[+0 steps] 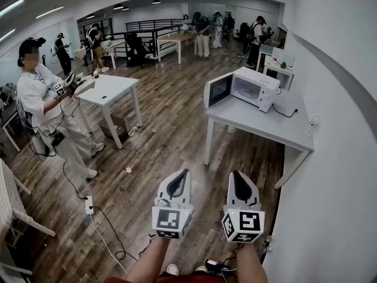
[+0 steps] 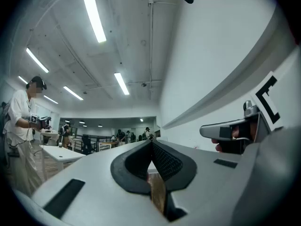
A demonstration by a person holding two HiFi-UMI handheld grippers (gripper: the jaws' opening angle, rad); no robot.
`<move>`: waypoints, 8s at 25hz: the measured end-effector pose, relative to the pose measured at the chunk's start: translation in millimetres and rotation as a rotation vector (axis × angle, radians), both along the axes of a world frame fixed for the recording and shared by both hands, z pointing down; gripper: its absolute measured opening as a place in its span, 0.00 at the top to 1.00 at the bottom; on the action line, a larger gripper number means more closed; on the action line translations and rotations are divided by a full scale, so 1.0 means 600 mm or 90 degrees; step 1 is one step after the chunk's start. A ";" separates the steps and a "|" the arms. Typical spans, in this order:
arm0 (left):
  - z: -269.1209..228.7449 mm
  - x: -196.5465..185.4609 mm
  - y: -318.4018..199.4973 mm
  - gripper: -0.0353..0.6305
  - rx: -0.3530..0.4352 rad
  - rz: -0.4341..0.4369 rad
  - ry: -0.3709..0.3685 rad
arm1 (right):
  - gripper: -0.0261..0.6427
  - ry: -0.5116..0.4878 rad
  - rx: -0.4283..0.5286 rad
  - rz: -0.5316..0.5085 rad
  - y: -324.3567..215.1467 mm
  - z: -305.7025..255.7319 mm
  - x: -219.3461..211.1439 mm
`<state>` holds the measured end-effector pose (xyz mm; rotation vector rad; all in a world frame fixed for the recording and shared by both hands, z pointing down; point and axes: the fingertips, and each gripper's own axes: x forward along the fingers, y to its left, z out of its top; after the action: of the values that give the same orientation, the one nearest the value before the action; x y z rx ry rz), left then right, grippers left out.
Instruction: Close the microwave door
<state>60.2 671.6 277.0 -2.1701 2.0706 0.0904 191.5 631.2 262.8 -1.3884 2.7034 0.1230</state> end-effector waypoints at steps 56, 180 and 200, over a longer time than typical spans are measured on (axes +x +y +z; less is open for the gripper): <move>0.036 -0.286 -0.395 0.91 0.012 0.029 0.015 | 0.90 0.010 -0.010 0.035 -0.398 0.054 -0.283; 0.412 -0.308 -1.491 0.68 -0.184 0.764 -0.156 | 0.90 0.086 -0.238 0.281 -1.417 0.388 -0.398; 0.413 -0.166 -1.461 0.69 -0.176 0.624 -0.134 | 0.90 0.056 -0.177 0.351 -1.366 0.335 -0.187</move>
<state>-39.6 -205.1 524.7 -2.9786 0.7946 -0.3238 79.4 -188.4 463.7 -2.2269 2.3896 -0.1619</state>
